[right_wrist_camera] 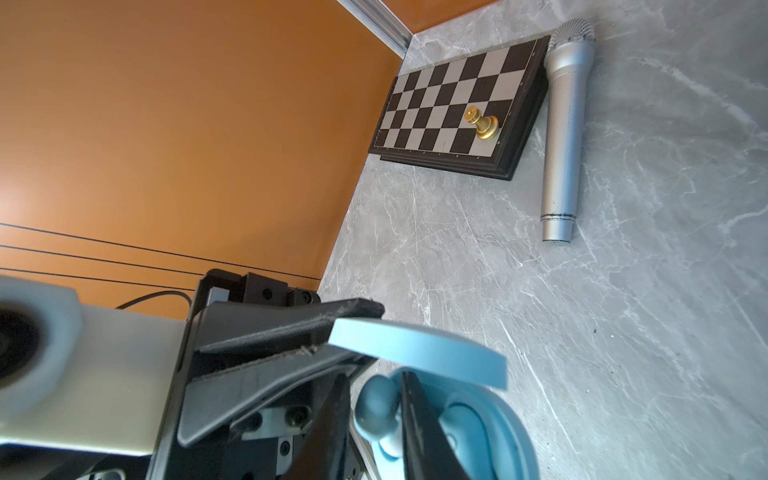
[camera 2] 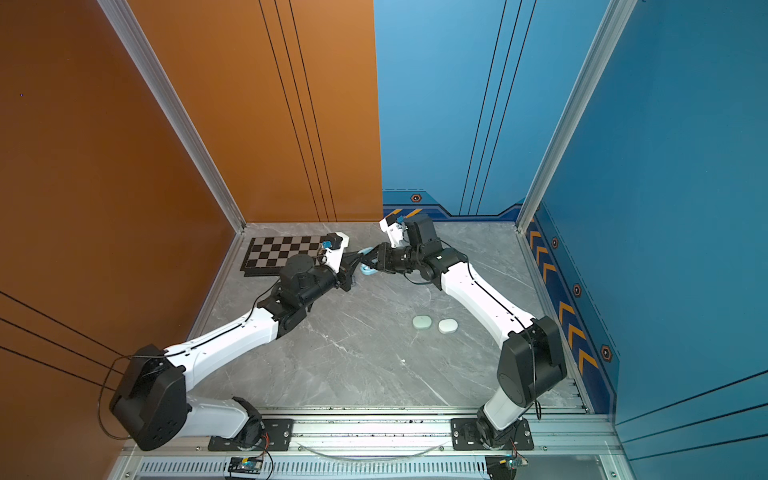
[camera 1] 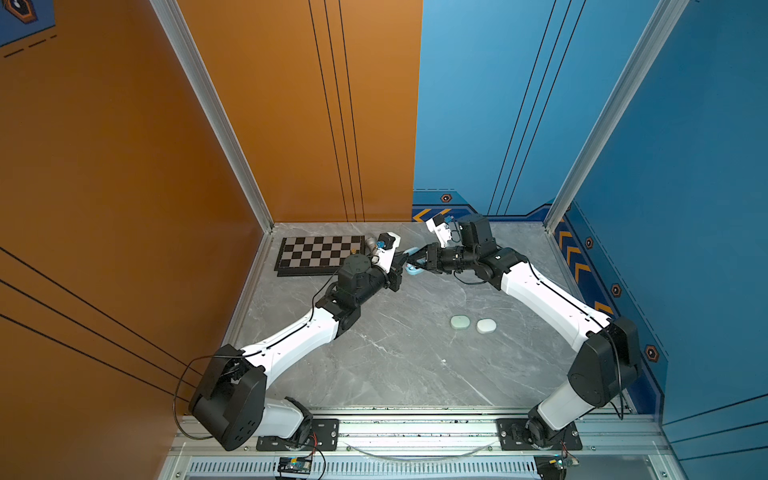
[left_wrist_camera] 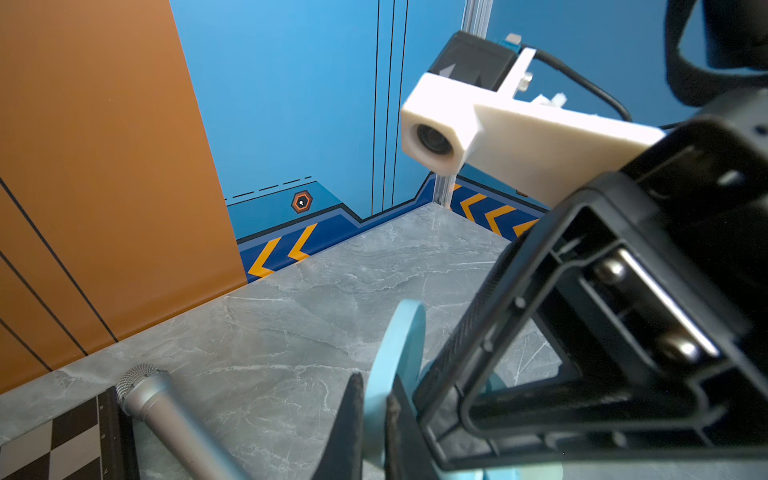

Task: Insert the wireless bluetooth earbuds into the charging case
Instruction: 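Press the earbud into the empty case slot and open the right gripper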

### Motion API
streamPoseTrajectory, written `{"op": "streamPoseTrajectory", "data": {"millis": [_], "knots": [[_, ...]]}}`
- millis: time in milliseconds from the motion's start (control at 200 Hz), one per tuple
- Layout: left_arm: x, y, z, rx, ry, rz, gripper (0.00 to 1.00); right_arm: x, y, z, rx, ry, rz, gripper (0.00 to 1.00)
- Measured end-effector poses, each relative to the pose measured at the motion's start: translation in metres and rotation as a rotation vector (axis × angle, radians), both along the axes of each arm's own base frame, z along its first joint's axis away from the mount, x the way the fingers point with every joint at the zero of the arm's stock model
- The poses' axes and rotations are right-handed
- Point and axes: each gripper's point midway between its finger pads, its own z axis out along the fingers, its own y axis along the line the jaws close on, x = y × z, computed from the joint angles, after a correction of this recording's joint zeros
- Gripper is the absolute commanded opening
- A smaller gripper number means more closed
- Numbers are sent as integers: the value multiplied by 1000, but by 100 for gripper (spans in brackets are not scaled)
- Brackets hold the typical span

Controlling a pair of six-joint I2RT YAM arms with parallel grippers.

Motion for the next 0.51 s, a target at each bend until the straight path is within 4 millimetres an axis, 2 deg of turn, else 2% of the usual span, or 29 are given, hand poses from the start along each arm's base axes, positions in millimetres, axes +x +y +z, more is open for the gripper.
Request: {"op": "streamPoseTrajectory", "data": {"millis": [505], "knots": [[1, 1, -1, 15, -9, 2, 0, 0, -7, 9, -14, -18, -14, 31]]}}
